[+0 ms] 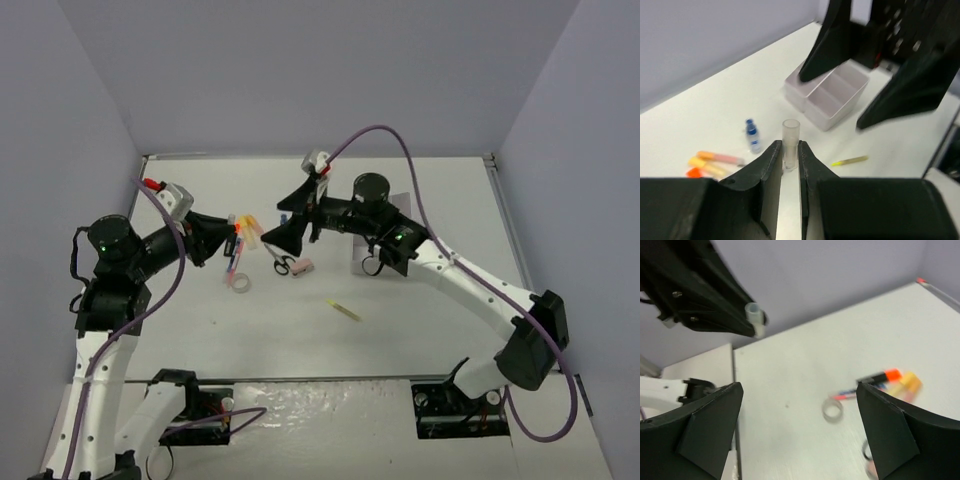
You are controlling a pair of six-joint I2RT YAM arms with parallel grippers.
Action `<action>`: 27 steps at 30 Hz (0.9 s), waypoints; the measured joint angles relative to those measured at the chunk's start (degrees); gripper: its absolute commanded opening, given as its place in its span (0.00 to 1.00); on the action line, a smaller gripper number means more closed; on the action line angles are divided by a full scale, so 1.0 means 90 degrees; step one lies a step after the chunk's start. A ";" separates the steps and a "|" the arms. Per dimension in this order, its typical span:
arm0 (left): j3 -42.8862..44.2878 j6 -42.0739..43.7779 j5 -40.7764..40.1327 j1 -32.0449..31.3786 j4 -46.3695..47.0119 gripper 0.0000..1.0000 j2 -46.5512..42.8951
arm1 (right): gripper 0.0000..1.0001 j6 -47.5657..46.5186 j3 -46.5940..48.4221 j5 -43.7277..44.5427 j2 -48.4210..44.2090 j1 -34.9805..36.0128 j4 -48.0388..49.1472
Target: Sort the stationery into containers
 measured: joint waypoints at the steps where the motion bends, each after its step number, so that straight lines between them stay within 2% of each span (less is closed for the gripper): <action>1: -0.0005 0.0570 -0.0145 0.0002 -0.0242 0.00 -0.0086 | 0.94 -0.0079 -0.0067 0.0226 -0.0219 -0.0161 -0.0337; 6: -0.0317 0.3122 -0.0824 0.0002 -0.1079 0.00 -0.0769 | 0.83 -0.0276 -0.0220 0.1547 -0.0894 -0.0728 -0.2060; 10: -0.0840 0.4252 -0.1206 0.0002 -0.1355 0.00 -0.1530 | 0.79 -0.0284 -0.0276 0.2213 -0.0662 -0.0719 -0.3227; 16: -0.1187 0.4455 -0.1374 0.0002 -0.1532 0.00 -0.2164 | 0.79 0.0270 -0.0868 0.3040 -0.0199 -0.0398 -0.4441; 19: -0.1340 0.4411 -0.1436 0.0002 -0.1589 0.00 -0.2265 | 0.91 0.0703 -0.0980 0.3332 -0.0222 -0.0139 -0.4762; 22: -0.1390 0.4231 -0.1461 0.0002 -0.1593 0.00 -0.2255 | 0.92 0.1617 -0.1041 0.3543 -0.0422 -0.0162 -0.4806; 25: -0.1401 0.3986 -0.1462 0.0002 -0.1566 0.00 -0.2249 | 0.93 0.2957 -0.1380 0.3958 -0.0834 -0.0355 -0.4704; 27: -0.1426 0.3812 -0.1453 0.0002 -0.1515 0.00 -0.2259 | 0.98 0.3899 -0.1707 0.4293 -0.1128 -0.0326 -0.4657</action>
